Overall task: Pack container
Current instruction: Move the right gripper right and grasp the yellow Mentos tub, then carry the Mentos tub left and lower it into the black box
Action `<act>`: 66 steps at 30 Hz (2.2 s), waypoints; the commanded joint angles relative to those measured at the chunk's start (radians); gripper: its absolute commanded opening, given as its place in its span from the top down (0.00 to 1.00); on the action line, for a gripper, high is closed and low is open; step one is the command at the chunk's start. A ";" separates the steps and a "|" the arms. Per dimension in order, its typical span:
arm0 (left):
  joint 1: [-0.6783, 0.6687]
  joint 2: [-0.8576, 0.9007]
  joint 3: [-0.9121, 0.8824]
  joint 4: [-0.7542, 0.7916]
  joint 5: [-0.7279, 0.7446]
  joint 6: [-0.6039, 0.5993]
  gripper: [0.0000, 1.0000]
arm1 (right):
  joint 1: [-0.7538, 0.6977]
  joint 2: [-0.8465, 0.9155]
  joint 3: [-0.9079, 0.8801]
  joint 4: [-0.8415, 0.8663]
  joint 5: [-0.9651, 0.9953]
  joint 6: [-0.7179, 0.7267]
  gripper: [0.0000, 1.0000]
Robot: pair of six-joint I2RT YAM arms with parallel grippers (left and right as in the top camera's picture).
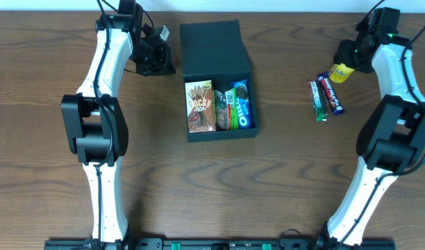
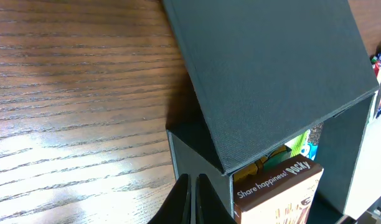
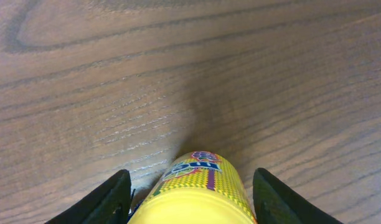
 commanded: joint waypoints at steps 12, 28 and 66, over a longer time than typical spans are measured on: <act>0.005 0.003 0.004 -0.001 0.000 -0.004 0.94 | -0.008 0.018 0.003 -0.083 -0.001 -0.006 0.28; 0.005 0.003 0.004 -0.004 0.000 -0.004 0.94 | -0.007 -0.006 0.011 -0.087 -0.003 -0.005 0.58; 0.069 0.003 0.004 -0.082 -0.109 0.027 0.94 | 0.549 -0.258 0.199 -0.605 -0.274 -0.068 0.99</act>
